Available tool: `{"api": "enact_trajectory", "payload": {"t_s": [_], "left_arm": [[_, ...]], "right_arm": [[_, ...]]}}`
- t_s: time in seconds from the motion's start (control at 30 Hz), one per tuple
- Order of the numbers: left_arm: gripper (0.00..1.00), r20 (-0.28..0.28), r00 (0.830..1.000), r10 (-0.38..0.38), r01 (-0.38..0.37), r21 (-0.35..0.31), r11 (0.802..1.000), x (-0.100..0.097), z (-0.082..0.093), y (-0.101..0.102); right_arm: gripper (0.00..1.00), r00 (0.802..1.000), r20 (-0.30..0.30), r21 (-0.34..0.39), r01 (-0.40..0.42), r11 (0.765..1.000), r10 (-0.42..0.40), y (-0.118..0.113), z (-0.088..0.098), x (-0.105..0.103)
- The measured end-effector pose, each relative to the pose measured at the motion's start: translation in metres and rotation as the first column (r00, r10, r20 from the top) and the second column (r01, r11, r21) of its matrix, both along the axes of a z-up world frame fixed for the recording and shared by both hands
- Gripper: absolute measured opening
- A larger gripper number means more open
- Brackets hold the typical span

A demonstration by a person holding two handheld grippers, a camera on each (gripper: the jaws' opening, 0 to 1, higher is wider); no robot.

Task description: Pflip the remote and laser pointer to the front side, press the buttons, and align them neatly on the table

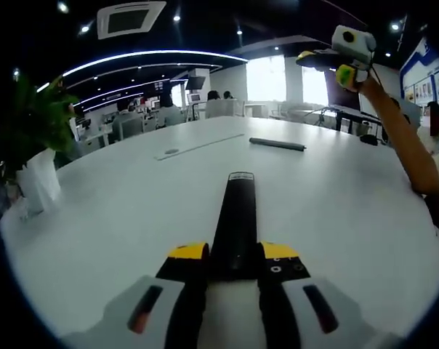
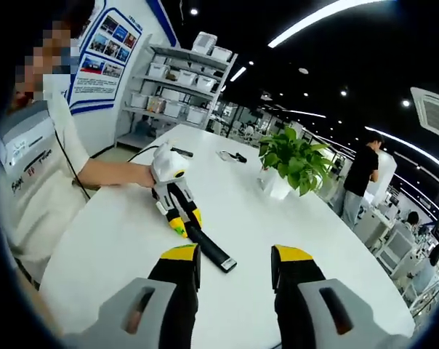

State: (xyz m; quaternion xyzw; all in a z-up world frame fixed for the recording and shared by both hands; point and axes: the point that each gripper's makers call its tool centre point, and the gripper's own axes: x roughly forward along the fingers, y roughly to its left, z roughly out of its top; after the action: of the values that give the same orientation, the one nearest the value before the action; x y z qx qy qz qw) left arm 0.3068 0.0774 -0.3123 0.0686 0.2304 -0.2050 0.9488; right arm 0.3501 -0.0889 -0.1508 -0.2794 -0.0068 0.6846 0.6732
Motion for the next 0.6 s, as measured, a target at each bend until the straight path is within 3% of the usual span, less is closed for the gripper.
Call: {"api": "enact_trajectory", "payload": {"t_s": [0.1,0.27,0.4,0.6], "left_arm": [[0.28,-0.002,1.000,0.002,-0.002,0.009,1.000,-0.002,0.000,-0.002],[0.28,-0.006,1.000,-0.016,0.016,0.016,1.000,-0.006,0.000,-0.004],[0.28,0.006,0.997,-0.078,0.077,0.092,0.993,-0.013,0.002,-0.013],[0.28,-0.014,0.994,-0.106,0.106,0.067,0.992,-0.016,0.001,-0.018]], "right_arm": [[0.42,1.000,0.019,-0.036,-0.023,0.999,0.023,0.001,-0.006,-0.006],[0.41,1.000,0.019,-0.033,-0.018,0.999,0.018,0.009,-0.006,-0.007],[0.41,0.999,0.048,-0.140,-0.005,0.990,0.011,0.012,-0.025,-0.007],[0.41,0.999,0.039,-0.163,-0.007,0.987,0.014,0.013,-0.033,-0.007]]}}
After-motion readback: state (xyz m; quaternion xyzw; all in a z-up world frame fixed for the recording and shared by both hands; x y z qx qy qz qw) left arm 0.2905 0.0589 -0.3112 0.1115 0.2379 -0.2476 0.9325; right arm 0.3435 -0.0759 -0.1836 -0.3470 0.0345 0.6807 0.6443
